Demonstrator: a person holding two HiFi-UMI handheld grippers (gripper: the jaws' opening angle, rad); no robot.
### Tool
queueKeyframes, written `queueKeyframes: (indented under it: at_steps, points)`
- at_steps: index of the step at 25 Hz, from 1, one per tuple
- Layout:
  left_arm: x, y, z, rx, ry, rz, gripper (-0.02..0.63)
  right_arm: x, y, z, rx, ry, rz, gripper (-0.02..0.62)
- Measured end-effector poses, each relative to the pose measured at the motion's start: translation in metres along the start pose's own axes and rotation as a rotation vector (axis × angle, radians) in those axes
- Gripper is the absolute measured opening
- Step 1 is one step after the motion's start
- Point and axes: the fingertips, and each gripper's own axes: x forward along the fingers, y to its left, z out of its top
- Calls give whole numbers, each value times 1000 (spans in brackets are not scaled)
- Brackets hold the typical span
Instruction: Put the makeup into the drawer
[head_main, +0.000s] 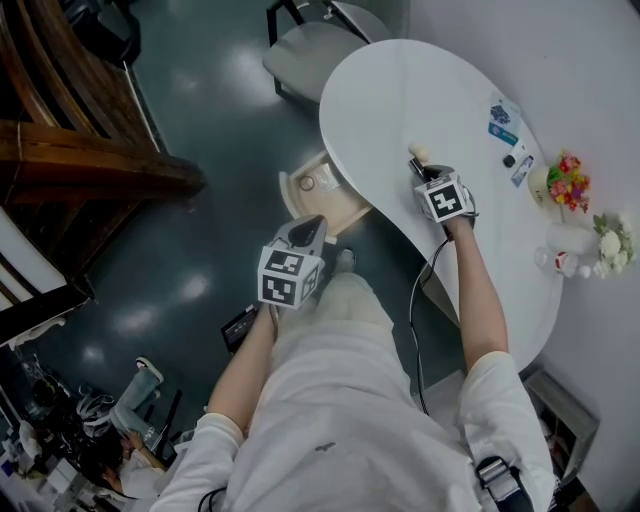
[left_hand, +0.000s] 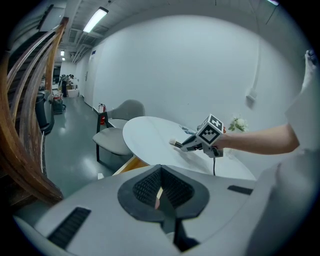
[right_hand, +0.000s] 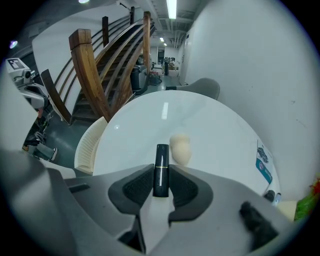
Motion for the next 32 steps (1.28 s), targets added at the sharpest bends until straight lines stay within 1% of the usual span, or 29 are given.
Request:
queueKeyframes:
  at_steps: [9,14,17,24,28,32]
  points:
    - [-20,21,1,29,1,-68,9,-30,44,15,40,-38,-33,95]
    - [-31,33,-2,46,4,-105,9,-42,89,32,16,-71,-28,95]
    - [-36,42,-6,50,8,-124,9,-43,124,44,-4,-83,-5,95]
    - [-40,68,-18,46,30,-154,9,-23,190,58,-18,-82,50,95]
    - [-37,85,-25,48,50,-163,9,-2,216,60,-18,-64,79,97]
    - [-31,98,-37,61,69,-164,9,29,232,56,-18,-27,104,95]
